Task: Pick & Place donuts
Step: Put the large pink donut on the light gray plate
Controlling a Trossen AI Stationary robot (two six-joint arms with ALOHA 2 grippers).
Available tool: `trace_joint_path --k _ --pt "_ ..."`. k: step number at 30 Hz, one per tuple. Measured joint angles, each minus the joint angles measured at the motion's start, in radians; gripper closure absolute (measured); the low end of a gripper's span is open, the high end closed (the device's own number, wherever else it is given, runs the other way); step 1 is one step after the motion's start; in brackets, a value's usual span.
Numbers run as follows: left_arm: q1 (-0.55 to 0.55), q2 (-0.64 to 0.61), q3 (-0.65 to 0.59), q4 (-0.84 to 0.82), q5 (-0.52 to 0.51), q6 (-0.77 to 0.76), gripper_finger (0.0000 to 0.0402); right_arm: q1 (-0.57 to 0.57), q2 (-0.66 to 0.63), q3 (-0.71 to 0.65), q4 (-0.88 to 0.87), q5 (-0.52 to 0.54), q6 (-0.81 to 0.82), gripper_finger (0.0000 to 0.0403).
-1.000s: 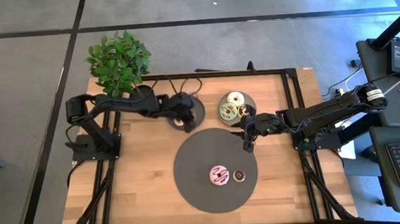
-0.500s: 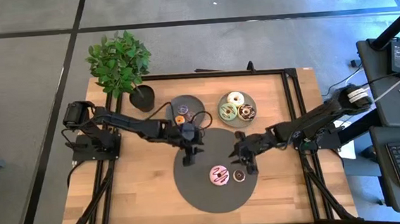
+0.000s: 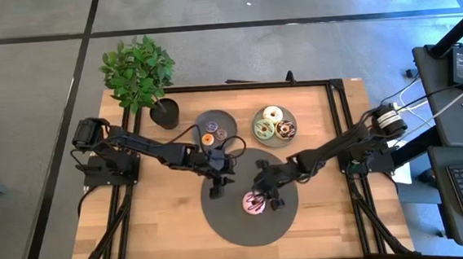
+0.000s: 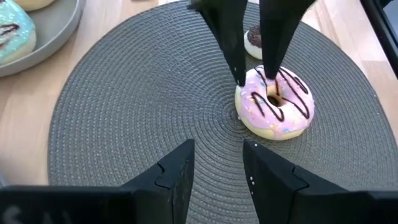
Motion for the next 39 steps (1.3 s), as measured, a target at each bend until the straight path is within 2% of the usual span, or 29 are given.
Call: trace_joint_path --k 8,16,19,25,27,31,35,39 --pt "-0.004 0.000 0.000 -0.006 -0.003 0.000 0.0267 0.000 0.103 0.070 -0.034 -0.020 0.004 0.0269" --pt "-0.004 0.000 0.000 -0.020 -0.003 0.000 0.0271 0.000 0.133 0.081 -0.039 -0.017 0.009 0.0273" --pt "-0.004 0.000 0.000 -0.021 -0.003 0.000 0.0272 0.000 0.127 0.081 -0.043 -0.016 0.007 0.0296" --pt "-0.004 0.000 0.000 -0.022 -0.003 0.000 0.0271 0.000 0.126 0.080 -0.049 -0.020 0.005 0.0377" --pt "-0.004 0.000 0.000 -0.022 -0.003 0.000 0.0269 0.000 0.122 0.079 -0.050 -0.019 0.004 0.0390" --pt "-0.004 0.000 0.000 -0.022 -0.003 0.000 0.0268 -0.008 0.078 0.077 -0.077 -0.020 0.011 0.0381" --pt "-0.004 0.000 0.000 -0.022 -0.003 0.000 0.0270 -0.045 -0.035 0.077 -0.167 -0.018 0.003 0.0387" --pt "-0.004 0.000 0.000 -0.022 -0.003 0.000 0.0271 -0.104 -0.183 0.078 -0.327 0.088 -0.012 0.0392"
